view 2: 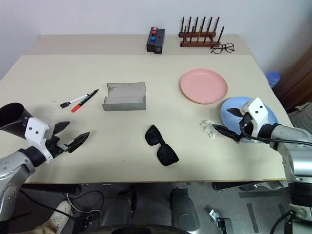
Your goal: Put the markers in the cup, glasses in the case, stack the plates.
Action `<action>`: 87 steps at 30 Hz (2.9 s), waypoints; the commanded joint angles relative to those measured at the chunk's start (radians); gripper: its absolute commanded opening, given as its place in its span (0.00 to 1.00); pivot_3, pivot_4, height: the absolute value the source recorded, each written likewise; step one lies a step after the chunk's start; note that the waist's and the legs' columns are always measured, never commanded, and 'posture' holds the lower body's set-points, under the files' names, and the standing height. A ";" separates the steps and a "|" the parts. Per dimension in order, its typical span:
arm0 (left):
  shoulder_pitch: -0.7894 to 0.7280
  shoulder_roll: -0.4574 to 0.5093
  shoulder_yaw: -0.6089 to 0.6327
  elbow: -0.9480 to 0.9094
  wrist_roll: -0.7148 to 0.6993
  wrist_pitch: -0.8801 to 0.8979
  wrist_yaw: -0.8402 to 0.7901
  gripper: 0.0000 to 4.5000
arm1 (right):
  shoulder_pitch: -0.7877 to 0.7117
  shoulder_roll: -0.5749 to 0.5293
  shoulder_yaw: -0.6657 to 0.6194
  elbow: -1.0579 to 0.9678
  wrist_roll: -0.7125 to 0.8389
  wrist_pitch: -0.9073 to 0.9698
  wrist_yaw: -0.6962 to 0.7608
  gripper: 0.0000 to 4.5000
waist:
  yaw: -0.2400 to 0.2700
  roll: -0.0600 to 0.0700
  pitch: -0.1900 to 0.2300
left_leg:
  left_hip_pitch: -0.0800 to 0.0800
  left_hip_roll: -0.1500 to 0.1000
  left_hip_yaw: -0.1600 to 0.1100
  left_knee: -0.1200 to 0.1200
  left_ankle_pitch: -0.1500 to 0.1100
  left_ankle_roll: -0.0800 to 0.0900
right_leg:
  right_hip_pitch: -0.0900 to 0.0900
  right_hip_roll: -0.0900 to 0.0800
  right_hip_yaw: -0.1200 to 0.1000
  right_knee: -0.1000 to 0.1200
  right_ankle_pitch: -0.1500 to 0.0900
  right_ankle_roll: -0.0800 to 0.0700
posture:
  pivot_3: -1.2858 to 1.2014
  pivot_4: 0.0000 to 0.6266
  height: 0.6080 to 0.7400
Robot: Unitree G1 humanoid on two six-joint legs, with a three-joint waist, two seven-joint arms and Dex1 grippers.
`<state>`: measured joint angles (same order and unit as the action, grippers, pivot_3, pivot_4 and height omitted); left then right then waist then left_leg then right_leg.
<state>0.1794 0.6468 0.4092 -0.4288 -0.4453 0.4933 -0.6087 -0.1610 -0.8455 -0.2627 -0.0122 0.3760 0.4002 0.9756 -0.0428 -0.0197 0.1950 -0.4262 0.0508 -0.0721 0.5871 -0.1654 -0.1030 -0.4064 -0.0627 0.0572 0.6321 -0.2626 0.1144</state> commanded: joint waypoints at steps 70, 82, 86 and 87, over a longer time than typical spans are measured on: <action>-1.117 -0.108 -0.403 1.044 0.277 0.541 0.214 0.99 | -0.114 0.200 0.221 -0.343 0.201 0.168 -0.038 1.00 | 0.017 0.000 0.000 | 0.000 -0.001 -0.002 0.007 -0.001 0.001 | 0.002 0.001 -0.001 0.008 0.001 0.005 | 0.52 0.24 1.00; -1.017 -0.111 -0.349 0.831 0.265 0.656 0.227 0.99 | -0.101 0.208 0.244 -0.316 0.189 0.134 -0.031 1.00 | 0.024 0.000 0.000 | 0.000 -0.001 -0.002 0.007 -0.001 0.001 | 0.001 0.001 -0.001 0.008 0.002 0.007 | 0.52 0.24 1.00; -0.999 -0.105 -0.379 0.779 0.250 0.734 0.193 0.99 | -0.107 0.211 0.255 -0.298 0.180 0.121 -0.023 1.00 | 0.023 0.000 0.000 | 0.000 -0.001 -0.002 0.007 -0.001 0.001 | 0.001 0.001 -0.001 0.008 0.002 0.007 | 0.52 0.24 1.00; -0.999 -0.107 -0.379 0.776 0.254 0.750 0.201 0.99 | -0.109 0.211 0.258 -0.296 0.178 0.120 -0.021 1.00 | 0.023 0.000 0.000 | 0.000 -0.001 -0.002 0.007 -0.001 0.001 | 0.001 0.001 -0.001 0.008 0.002 0.007 | 0.52 0.24 1.00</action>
<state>-0.8374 0.5423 0.0481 0.3468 -0.1816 1.1953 -0.3951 -0.2591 -0.6396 -0.0035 -0.2980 0.5521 0.5398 0.9482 -0.0202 -0.0198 0.1948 -0.4260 0.0501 -0.0744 0.5938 -0.1662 -0.1016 -0.4051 -0.0614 0.0567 0.6398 -0.2610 0.1208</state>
